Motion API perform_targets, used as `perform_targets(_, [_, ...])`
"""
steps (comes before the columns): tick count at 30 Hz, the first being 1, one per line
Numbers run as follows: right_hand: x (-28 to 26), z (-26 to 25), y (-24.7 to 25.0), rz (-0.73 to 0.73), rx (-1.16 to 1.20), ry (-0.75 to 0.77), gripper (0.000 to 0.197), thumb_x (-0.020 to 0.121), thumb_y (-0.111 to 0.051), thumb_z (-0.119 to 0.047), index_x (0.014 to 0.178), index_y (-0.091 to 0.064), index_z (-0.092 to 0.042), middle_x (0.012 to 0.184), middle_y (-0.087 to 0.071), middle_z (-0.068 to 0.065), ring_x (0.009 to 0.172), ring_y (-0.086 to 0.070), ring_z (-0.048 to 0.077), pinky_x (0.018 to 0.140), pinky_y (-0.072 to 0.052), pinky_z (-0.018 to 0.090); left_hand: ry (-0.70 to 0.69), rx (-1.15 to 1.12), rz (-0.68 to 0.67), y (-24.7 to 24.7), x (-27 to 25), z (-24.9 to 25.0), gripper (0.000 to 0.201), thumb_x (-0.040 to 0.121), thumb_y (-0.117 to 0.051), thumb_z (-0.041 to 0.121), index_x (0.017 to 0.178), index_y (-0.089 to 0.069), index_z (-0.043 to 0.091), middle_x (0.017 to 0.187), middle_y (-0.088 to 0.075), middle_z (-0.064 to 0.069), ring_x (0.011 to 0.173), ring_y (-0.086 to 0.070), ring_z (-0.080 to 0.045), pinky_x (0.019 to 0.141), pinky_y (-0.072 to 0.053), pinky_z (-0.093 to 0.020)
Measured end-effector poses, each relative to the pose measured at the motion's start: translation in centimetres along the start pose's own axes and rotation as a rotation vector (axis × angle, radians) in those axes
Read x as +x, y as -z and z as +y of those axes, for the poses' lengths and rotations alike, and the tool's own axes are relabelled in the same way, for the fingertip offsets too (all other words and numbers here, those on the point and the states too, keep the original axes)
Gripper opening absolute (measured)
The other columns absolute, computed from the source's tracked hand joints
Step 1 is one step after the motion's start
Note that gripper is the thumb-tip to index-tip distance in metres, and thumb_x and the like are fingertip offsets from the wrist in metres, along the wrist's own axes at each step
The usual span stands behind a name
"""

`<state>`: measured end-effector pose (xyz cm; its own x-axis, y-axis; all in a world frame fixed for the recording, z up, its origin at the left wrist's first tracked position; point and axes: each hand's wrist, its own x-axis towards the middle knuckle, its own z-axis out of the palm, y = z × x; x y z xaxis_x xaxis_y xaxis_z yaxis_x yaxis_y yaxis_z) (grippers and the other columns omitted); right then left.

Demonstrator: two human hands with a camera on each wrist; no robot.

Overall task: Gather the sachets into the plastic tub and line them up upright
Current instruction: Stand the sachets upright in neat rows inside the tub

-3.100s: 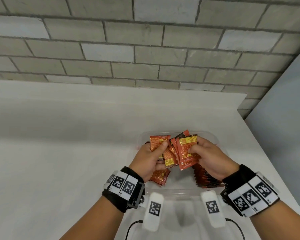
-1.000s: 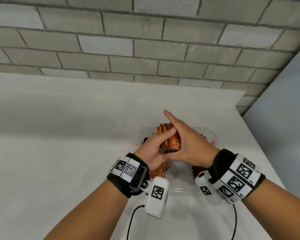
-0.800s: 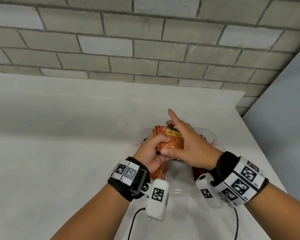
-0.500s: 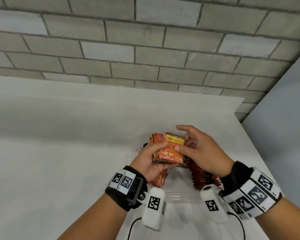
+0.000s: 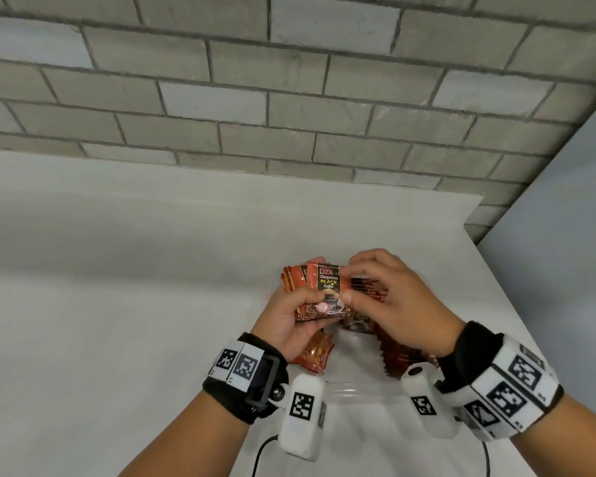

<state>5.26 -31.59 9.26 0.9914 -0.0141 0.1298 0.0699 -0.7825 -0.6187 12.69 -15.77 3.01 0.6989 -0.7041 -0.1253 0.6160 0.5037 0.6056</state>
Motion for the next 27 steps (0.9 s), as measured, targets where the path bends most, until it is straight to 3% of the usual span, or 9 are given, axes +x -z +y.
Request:
perform_targets(2, [0.5,0.0,0.3,0.023,0.042,-0.084,0.031,0.089,-0.062,-0.033,0.12,-0.059,-0.029,0.116,-0.054,-0.01,0.107,-0.051,0.006,0.091,-0.046,0.025,-0.005,0.074,0.004,0.0,-0.2,0.0,0.054,0.068,-0.059,-0.004,0.119,-0.06,0.012,0.106,-0.068,-0.016,0.092,-0.067,-0.029,0.08,-0.055,-0.044])
perform_targets(6, [1.6,-0.1,1.3,-0.131,0.125,-0.184,0.033,0.089,-0.064,-0.018,0.12,-0.059,-0.028,0.097,-0.063,-0.004,0.086,-0.062,0.01,0.077,-0.049,0.019,-0.019,0.204,0.001,-0.3,-0.5,-0.2,0.054,0.07,-0.066,-0.009,0.117,-0.06,0.018,0.097,-0.071,-0.009,0.088,-0.069,-0.024,0.073,-0.056,-0.039])
perform_targets(8, [1.8,0.2,1.8,-0.175,0.098,-0.189,0.025,0.089,-0.065,-0.018,0.111,-0.062,-0.029,0.092,-0.063,-0.003,0.081,-0.061,0.014,0.074,-0.05,0.024,-0.068,0.212,0.083,-0.3,-0.5,-0.1,0.049,0.072,-0.067,0.001,0.118,-0.058,0.015,0.096,-0.07,-0.008,0.088,-0.068,-0.022,0.07,-0.057,-0.035])
perform_targets(12, [2.0,1.7,2.2,-0.187,-0.108,-0.27,0.011,0.087,-0.067,-0.017,0.088,-0.061,-0.027,0.081,-0.06,-0.008,0.071,-0.053,0.009,0.063,-0.039,0.019,-0.195,0.169,0.272,1.1,-0.2,0.9,0.043,0.084,-0.063,0.01,0.126,-0.052,0.01,0.099,-0.063,-0.01,0.084,-0.066,-0.02,0.064,-0.055,-0.029])
perform_targets(19, [3.2,2.9,0.2,-0.43,-0.445,-0.395,0.009,0.082,-0.068,-0.015,0.08,-0.061,-0.021,0.081,-0.06,-0.005,0.076,-0.056,0.015,0.061,-0.04,0.022,-0.187,0.109,0.278,1.7,-0.6,1.3,0.061,0.068,-0.069,0.019,0.126,-0.053,0.007,0.099,-0.063,-0.01,0.086,-0.066,-0.023,0.068,-0.056,-0.032])
perform_targets(23, [3.8,3.1,-0.5,-0.455,-0.525,-0.409,0.007,0.082,-0.068,-0.015,0.079,-0.063,-0.019,0.082,-0.062,-0.005,0.079,-0.057,0.015,0.061,-0.041,0.022,-0.174,0.078,0.304,2.3,-0.3,1.2,0.037,0.084,-0.062,0.009,0.121,-0.055,0.01,0.093,-0.066,-0.008,0.089,-0.065,-0.026,0.068,-0.055,-0.032])
perform_targets(27, [4.3,3.4,-1.2,-0.497,-0.624,-0.42,0.011,0.082,-0.069,-0.017,0.074,-0.061,-0.02,0.083,-0.065,-0.002,0.08,-0.062,0.018,0.064,-0.046,0.026,-0.159,0.098,0.308,2.3,-0.2,1.2,0.035,0.086,-0.061,0.01,0.12,-0.054,0.007,0.094,-0.065,-0.009,0.09,-0.065,-0.026,0.068,-0.055,-0.032])
